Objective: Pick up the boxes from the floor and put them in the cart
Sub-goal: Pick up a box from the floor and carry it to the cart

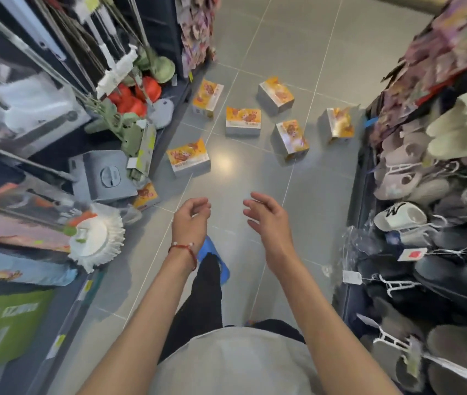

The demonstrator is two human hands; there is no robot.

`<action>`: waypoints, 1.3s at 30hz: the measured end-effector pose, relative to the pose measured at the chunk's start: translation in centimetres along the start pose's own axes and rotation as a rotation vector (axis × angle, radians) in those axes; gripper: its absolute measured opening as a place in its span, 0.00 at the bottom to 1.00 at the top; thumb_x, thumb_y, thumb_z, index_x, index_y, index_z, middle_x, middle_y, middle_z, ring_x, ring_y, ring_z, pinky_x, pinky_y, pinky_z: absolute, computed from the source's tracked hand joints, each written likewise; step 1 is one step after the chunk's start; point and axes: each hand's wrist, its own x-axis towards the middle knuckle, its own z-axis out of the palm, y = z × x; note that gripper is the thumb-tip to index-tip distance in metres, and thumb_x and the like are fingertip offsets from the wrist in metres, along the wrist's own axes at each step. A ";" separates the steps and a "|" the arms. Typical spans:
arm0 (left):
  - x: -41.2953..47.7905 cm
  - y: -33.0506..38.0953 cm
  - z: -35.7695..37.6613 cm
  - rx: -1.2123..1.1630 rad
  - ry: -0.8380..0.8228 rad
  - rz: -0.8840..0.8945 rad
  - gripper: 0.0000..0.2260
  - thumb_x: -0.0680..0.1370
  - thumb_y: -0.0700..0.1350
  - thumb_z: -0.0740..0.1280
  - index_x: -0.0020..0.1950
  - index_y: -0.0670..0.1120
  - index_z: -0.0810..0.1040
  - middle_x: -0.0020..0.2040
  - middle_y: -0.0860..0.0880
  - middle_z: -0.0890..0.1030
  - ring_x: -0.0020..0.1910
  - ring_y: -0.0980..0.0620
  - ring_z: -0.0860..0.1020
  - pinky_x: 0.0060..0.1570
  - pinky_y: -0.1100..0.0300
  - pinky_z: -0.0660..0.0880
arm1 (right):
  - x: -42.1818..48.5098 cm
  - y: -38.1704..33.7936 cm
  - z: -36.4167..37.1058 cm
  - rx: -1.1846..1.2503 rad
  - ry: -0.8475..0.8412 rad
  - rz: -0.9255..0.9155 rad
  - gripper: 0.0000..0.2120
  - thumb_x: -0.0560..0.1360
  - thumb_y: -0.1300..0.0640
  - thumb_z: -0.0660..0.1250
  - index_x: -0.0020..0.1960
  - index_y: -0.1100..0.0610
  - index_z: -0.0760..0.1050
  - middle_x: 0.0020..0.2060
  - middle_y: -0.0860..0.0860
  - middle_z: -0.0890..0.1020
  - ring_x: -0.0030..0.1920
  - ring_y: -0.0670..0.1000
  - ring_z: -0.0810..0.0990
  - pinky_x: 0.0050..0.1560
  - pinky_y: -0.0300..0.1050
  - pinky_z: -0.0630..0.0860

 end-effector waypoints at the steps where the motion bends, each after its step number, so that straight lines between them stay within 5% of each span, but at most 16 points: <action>1: 2.3 1.0 -0.1 -0.006 -0.005 -0.004 0.12 0.80 0.35 0.64 0.62 0.42 0.79 0.59 0.45 0.83 0.57 0.50 0.80 0.56 0.60 0.73 | 1.9 -1.0 1.3 -0.003 0.004 -0.002 0.11 0.82 0.61 0.66 0.64 0.54 0.79 0.54 0.50 0.86 0.51 0.48 0.83 0.57 0.43 0.78; 16: 26.1 13.4 -2.5 -0.016 0.036 -0.118 0.07 0.79 0.40 0.67 0.49 0.52 0.79 0.53 0.47 0.83 0.58 0.45 0.81 0.55 0.56 0.74 | 21.6 -13.3 14.6 -0.043 0.016 0.090 0.09 0.81 0.59 0.68 0.61 0.52 0.80 0.57 0.55 0.85 0.54 0.52 0.84 0.59 0.46 0.78; 21: 34.1 15.1 -0.5 0.009 0.089 -0.193 0.08 0.80 0.41 0.68 0.58 0.46 0.81 0.58 0.45 0.83 0.58 0.47 0.81 0.57 0.55 0.75 | 30.8 -15.6 16.6 -0.092 -0.012 0.168 0.10 0.81 0.59 0.67 0.62 0.52 0.79 0.58 0.55 0.85 0.59 0.55 0.84 0.65 0.52 0.77; 27: 42.7 16.5 2.5 -0.012 0.179 -0.309 0.08 0.79 0.40 0.67 0.57 0.46 0.81 0.56 0.46 0.83 0.53 0.50 0.81 0.53 0.58 0.74 | 41.4 -18.2 19.1 -0.167 -0.007 0.189 0.09 0.82 0.61 0.66 0.61 0.54 0.80 0.50 0.51 0.85 0.51 0.50 0.83 0.63 0.50 0.79; 31: 47.9 16.2 4.0 -0.057 0.196 -0.365 0.06 0.79 0.39 0.68 0.55 0.47 0.80 0.50 0.46 0.82 0.49 0.50 0.80 0.46 0.61 0.74 | 47.1 -17.9 20.8 -0.229 -0.004 0.206 0.12 0.82 0.62 0.66 0.64 0.58 0.80 0.46 0.48 0.86 0.48 0.48 0.84 0.58 0.45 0.80; 39: 59.3 8.5 5.5 -0.015 0.180 -0.528 0.07 0.78 0.37 0.68 0.52 0.47 0.80 0.44 0.43 0.80 0.45 0.46 0.78 0.49 0.53 0.75 | 57.2 -10.0 24.2 -0.328 0.012 0.307 0.10 0.82 0.63 0.65 0.61 0.56 0.78 0.49 0.53 0.84 0.51 0.53 0.82 0.65 0.56 0.79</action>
